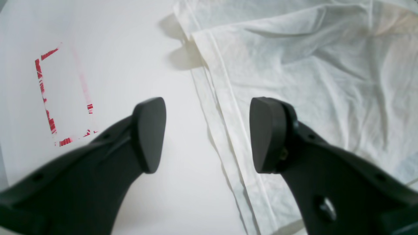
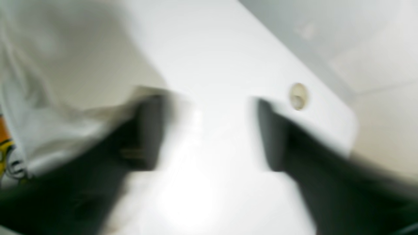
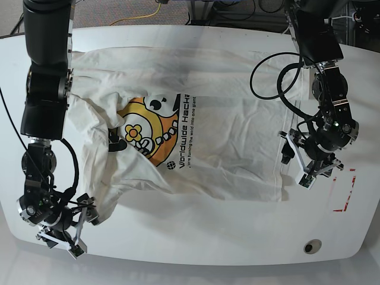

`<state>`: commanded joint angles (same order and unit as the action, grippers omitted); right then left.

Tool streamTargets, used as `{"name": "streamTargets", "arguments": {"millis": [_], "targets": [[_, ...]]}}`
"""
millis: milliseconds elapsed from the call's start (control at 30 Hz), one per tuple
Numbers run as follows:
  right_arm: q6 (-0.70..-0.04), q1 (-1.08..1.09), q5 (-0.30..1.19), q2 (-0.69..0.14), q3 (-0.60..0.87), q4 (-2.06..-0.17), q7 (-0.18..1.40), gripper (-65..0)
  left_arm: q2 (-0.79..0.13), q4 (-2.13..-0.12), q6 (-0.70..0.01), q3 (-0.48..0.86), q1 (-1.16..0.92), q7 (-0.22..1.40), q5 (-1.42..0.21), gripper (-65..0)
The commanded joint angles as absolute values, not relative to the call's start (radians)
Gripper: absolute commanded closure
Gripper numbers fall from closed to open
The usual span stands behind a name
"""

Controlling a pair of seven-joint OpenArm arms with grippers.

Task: Layout the t-shirt on the table in an organized manner, then fold the t-shirt properly
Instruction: 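Move the right gripper over the shirt's shoulder edge beside the print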

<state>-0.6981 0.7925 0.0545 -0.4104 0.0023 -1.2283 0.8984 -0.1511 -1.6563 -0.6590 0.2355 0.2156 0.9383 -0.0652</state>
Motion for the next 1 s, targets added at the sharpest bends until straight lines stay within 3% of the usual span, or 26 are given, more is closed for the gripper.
{"name": "streamTargets", "arguments": {"millis": [200,400,633,767,1000], "targets": [[-0.698,0.72,0.058,-0.449,0.008,-1.346,0.947,-65.0,-0.151,-1.658,-0.659,0.236,0.209,0.938,-0.065,-37.9],[-0.698,0.504,0.111,-0.46,0.038,-1.662,1.106,-65.0,-0.151,-1.658,-0.659,0.236,0.206,0.938,-0.065,-37.9],[-0.698,0.245,0.09,-0.309,0.214,-1.908,1.168,-65.0,-0.151,-1.658,-0.659,0.236,0.209,0.937,-0.065,-37.9],[-0.698,0.153,0.068,-0.237,0.262,-1.919,1.167,-65.0,-0.151,-1.658,-0.659,0.234,0.209,0.937,-0.065,-37.9],[-0.698,0.085,0.071,-0.186,0.298,-1.917,1.144,-65.0,-0.15,-1.658,-0.659,0.234,0.209,0.937,-0.065,-37.9]]}}
